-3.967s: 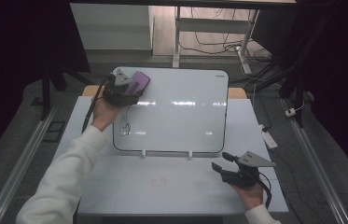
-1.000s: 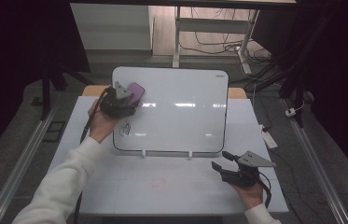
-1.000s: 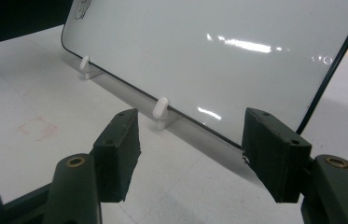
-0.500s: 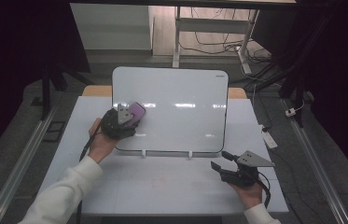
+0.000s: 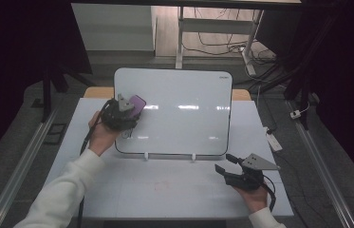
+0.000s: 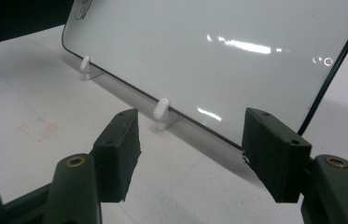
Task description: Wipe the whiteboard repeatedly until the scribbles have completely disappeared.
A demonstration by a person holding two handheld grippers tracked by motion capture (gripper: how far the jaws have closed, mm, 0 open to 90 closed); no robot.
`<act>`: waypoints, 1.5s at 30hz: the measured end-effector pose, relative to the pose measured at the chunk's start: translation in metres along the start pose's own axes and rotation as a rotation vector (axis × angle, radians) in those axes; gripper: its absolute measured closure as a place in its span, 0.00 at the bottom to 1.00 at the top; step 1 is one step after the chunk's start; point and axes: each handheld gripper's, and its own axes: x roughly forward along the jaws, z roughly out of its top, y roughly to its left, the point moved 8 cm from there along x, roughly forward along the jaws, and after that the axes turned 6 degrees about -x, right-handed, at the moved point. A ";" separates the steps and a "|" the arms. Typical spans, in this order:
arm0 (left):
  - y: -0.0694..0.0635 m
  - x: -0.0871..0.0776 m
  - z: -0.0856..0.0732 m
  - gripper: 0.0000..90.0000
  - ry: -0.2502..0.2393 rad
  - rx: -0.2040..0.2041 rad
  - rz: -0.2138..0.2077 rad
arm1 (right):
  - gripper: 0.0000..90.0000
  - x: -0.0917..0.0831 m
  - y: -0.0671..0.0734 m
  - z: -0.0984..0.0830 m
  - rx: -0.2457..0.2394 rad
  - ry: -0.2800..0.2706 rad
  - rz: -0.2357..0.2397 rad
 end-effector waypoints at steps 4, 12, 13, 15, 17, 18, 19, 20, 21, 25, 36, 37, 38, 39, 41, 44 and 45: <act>-0.017 0.000 -0.033 0.45 0.006 0.012 -0.039 | 0.40 0.000 0.001 0.001 -0.004 0.000 -0.005; -0.030 -0.001 -0.073 0.45 -0.002 0.028 -0.037 | 0.40 0.001 0.001 0.000 -0.003 0.000 0.001; -0.032 -0.001 -0.076 0.45 0.004 0.031 -0.043 | 0.40 0.001 0.001 0.000 -0.004 0.003 -0.002; -0.036 -0.001 -0.082 0.45 0.017 0.033 -0.056 | 0.40 0.001 0.001 0.001 -0.003 0.000 0.000; -0.040 -0.001 -0.087 0.45 0.038 0.029 -0.070 | 0.40 0.001 0.000 0.001 -0.003 -0.001 -0.003; -0.042 -0.001 -0.089 0.45 0.039 0.025 -0.081 | 0.40 0.001 0.000 0.001 -0.003 -0.002 -0.004; -0.042 -0.001 -0.091 0.45 0.041 0.032 -0.071 | 0.40 0.001 0.000 0.001 -0.003 -0.002 -0.004; -0.041 -0.002 -0.091 0.45 0.042 0.043 -0.062 | 0.40 0.001 0.000 0.001 -0.003 -0.001 -0.004; -0.041 -0.002 -0.091 0.45 0.042 0.045 -0.060 | 0.40 0.001 0.000 0.001 -0.003 0.000 -0.004; -0.032 -0.002 -0.081 0.45 0.027 0.029 -0.042 | 0.40 0.001 0.000 0.001 -0.003 -0.001 -0.002; -0.005 -0.003 -0.036 0.45 -0.037 -0.057 -0.006 | 0.40 0.001 0.000 0.000 0.000 0.002 -0.005; -0.009 -0.002 -0.037 0.45 -0.036 -0.056 -0.019 | 0.40 0.001 0.000 0.000 -0.001 0.000 -0.004; -0.014 -0.001 -0.037 0.45 -0.034 -0.053 -0.033 | 0.40 0.001 0.000 0.000 -0.001 -0.001 -0.005; -0.020 0.001 -0.039 0.45 -0.033 -0.042 -0.040 | 0.40 0.001 0.000 0.000 0.000 -0.002 -0.005; -0.033 0.004 -0.044 0.45 -0.025 -0.013 -0.050 | 0.40 0.001 -0.001 0.000 0.000 -0.002 -0.006; -0.052 0.007 -0.056 0.45 -0.005 0.029 -0.069 | 0.40 0.001 0.000 0.000 -0.002 -0.003 -0.006; -0.057 0.008 -0.061 0.45 0.001 0.041 -0.073 | 0.40 0.001 0.000 0.000 -0.002 -0.004 -0.005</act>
